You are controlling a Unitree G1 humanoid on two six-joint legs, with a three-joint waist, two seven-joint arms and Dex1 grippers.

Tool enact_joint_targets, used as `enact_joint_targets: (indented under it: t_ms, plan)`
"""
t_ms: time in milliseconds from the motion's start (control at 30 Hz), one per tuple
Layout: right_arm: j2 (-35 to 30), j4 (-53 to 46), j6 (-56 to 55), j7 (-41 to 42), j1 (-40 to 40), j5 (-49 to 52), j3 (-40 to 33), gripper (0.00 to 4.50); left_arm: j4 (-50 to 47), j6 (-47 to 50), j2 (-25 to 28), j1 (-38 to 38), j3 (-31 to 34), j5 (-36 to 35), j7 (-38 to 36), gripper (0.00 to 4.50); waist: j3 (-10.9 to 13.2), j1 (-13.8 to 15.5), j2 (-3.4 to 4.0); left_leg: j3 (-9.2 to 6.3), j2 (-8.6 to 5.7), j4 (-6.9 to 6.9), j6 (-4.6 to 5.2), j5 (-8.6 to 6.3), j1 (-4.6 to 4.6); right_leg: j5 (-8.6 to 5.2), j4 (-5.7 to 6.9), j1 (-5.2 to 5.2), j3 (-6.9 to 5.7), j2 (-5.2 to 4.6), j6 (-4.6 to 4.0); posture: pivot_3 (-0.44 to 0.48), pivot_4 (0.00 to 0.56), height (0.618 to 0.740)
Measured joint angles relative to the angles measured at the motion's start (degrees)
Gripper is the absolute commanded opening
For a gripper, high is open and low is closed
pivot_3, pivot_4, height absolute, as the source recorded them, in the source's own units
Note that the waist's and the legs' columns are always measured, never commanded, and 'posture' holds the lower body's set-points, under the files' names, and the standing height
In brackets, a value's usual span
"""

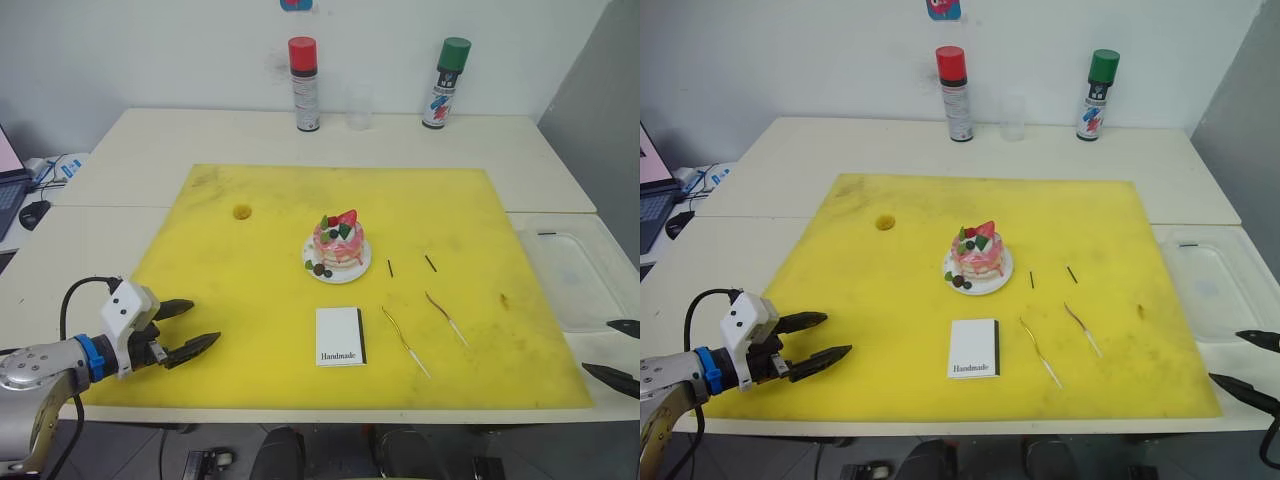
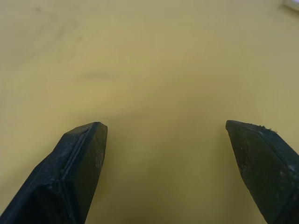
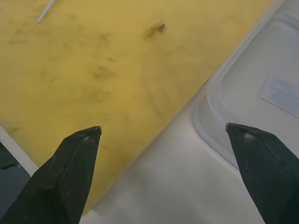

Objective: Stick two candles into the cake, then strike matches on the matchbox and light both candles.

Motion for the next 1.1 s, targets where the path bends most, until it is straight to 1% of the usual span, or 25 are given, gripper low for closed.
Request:
enact_joint_targets:
  t_ms: [67,200,333,433,500,600,700,800,933,1100]
  plan:
    - [1.1,-1.7,0.4,-0.5,0.3,0.2,-0.4,4.47,-1.8,0.9,0.0,-2.0,-1.0,-1.0,-0.4,4.5,0.0,0.0,0.0,-0.02,0.0,0.0,0.0,0.0,-0.01,0.0,0.0,0.0,-0.01,0.0,0.01,0.0,0.15,0.724]
    - [2.6,-9.2,3.7,-2.5,1.0,2.8,-2.6,4.47,-6.9,4.2,0.5,-6.8,-5.0,-3.5,-1.7,4.5,0.0,0.1,0.04,-0.05,-0.01,0.01,0.0,0.0,-0.02,0.02,0.02,0.02,-0.02,0.0,0.04,0.0,0.15,0.724]
    - [3.3,-20.3,10.4,-5.9,2.4,5.7,-4.9,4.47,-10.2,7.6,1.3,-12.0,-9.2,-5.4,-3.2,4.5,0.0,0.1,0.05,-0.07,-0.01,0.01,0.0,0.0,-0.05,0.02,0.01,0.01,-0.03,0.01,0.04,0.0,0.15,0.724]
    - [3.9,-30.0,16.2,-9.4,2.8,9.2,-5.1,4.47,-13.3,6.8,1.1,-14.9,-12.7,-5.9,-5.4,4.5,0.0,0.0,0.04,-0.07,-0.01,0.01,0.0,0.0,-0.06,0.07,0.0,0.01,-0.03,0.01,-0.04,0.0,0.15,0.724]
    - [5.4,-35.6,18.9,-12.5,3.0,10.2,-4.2,4.47,-14.5,5.5,-0.5,-15.6,-14.3,-7.0,-7.1,4.5,0.0,0.1,0.04,-0.09,-0.01,0.01,0.0,0.0,-0.08,0.07,0.0,0.01,-0.05,0.01,-0.05,0.0,0.15,0.724]
    - [7.5,-40.9,20.9,-17.2,2.8,9.9,-0.2,4.47,-15.4,3.9,-3.0,-15.7,-15.9,-8.9,-9.0,4.5,0.0,0.1,0.02,-0.09,-0.01,0.02,-0.01,0.01,-0.1,0.07,-0.02,0.01,-0.05,0.01,-0.06,0.0,0.15,0.724]
    - [10.3,-43.6,22.8,-24.6,1.1,6.6,9.0,4.47,-15.3,2.4,-6.4,-17.1,-16.7,-10.4,-9.1,4.5,-0.1,0.1,-0.04,-0.1,-0.02,0.1,0.0,0.01,-0.1,0.09,0.01,0.01,-0.04,0.01,-0.03,0.0,0.15,0.724]
    - [10.9,-44.3,24.3,-28.6,1.2,4.0,13.6,4.47,-15.4,2.4,-6.7,-17.3,-17.0,-10.9,-9.0,4.5,-0.1,0.1,-0.04,-0.1,-0.01,0.1,0.01,0.02,-0.08,0.08,0.02,0.01,-0.03,0.01,-0.01,0.0,0.15,0.724]
    - [13.5,-43.8,24.6,-33.7,0.8,-0.2,20.3,4.47,-16.6,2.7,-6.7,-17.2,-17.9,-12.0,-8.9,4.5,-0.1,0.1,-0.06,-0.11,-0.01,0.09,0.0,0.02,-0.1,0.08,0.01,0.0,-0.04,0.01,-0.02,0.0,0.15,0.724]
    - [16.1,-40.4,23.6,-37.7,-0.8,-4.6,25.2,4.47,-18.1,2.5,-6.7,-16.4,-18.6,-12.1,-8.8,4.5,-0.1,0.1,-0.08,-0.11,-0.01,0.09,0.01,0.02,-0.1,0.08,0.01,-0.02,-0.04,0.01,-0.03,0.0,0.15,0.724]
